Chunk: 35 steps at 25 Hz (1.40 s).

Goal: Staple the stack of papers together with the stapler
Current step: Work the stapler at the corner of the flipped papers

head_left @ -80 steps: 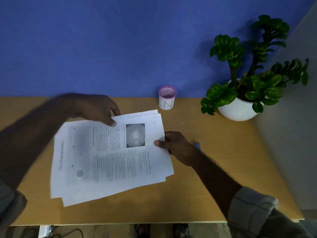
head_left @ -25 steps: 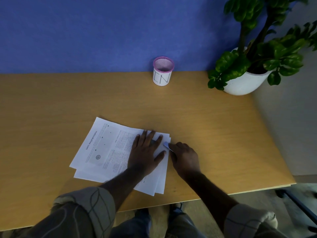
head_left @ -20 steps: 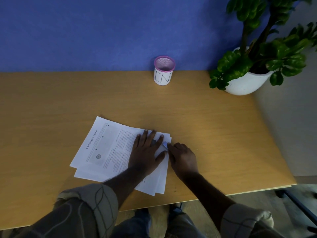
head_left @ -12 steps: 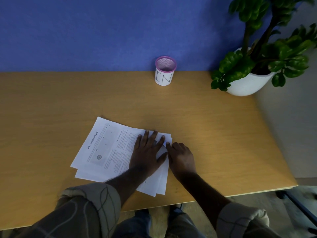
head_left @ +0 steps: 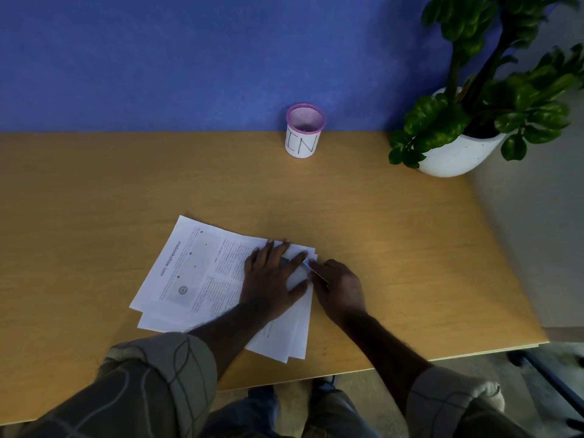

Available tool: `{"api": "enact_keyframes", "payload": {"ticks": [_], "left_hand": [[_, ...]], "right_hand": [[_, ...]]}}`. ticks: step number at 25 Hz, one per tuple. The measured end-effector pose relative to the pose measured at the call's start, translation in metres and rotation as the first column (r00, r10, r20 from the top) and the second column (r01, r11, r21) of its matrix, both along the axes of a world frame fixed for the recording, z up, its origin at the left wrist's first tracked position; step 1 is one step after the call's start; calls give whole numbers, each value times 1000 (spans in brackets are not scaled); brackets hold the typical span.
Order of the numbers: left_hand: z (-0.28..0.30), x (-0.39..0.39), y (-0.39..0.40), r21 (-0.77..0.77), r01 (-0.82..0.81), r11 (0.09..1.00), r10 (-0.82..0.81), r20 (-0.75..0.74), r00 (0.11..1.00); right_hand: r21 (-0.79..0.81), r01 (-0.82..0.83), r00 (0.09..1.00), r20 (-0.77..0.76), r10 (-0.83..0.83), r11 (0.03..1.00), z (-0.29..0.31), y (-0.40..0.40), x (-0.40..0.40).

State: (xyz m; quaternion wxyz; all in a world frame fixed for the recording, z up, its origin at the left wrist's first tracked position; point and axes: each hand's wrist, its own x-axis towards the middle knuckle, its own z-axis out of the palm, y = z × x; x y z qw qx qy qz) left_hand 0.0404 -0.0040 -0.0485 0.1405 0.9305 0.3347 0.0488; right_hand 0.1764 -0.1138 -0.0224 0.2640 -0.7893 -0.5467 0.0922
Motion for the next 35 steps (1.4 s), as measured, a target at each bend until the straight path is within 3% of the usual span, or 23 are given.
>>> {"api": "enact_keyframes", "payload": {"ticks": [9, 15, 20, 24, 35], "left_hand": [[1, -2, -1, 12, 12, 1000, -12, 1, 1000], [1, -2, -1, 22, 15, 1000, -15, 0, 1000], [-3, -1, -1, 14, 2, 1000, -2, 12, 1000], [-1, 0, 0, 18, 0, 1000, 0, 5, 1000], [0, -2, -1, 29, -5, 1000, 5, 22, 1000]], "right_hand": [[55, 80, 989, -131, -72, 995, 6, 1, -7], [49, 69, 993, -100, -64, 996, 5, 2, -5], [23, -28, 995, 101, 25, 999, 2, 1, -6], [-16, -92, 982, 165, 93, 996, 2, 0, 2], [-49, 26, 998, 55, -24, 998, 1, -7, 32]]}}
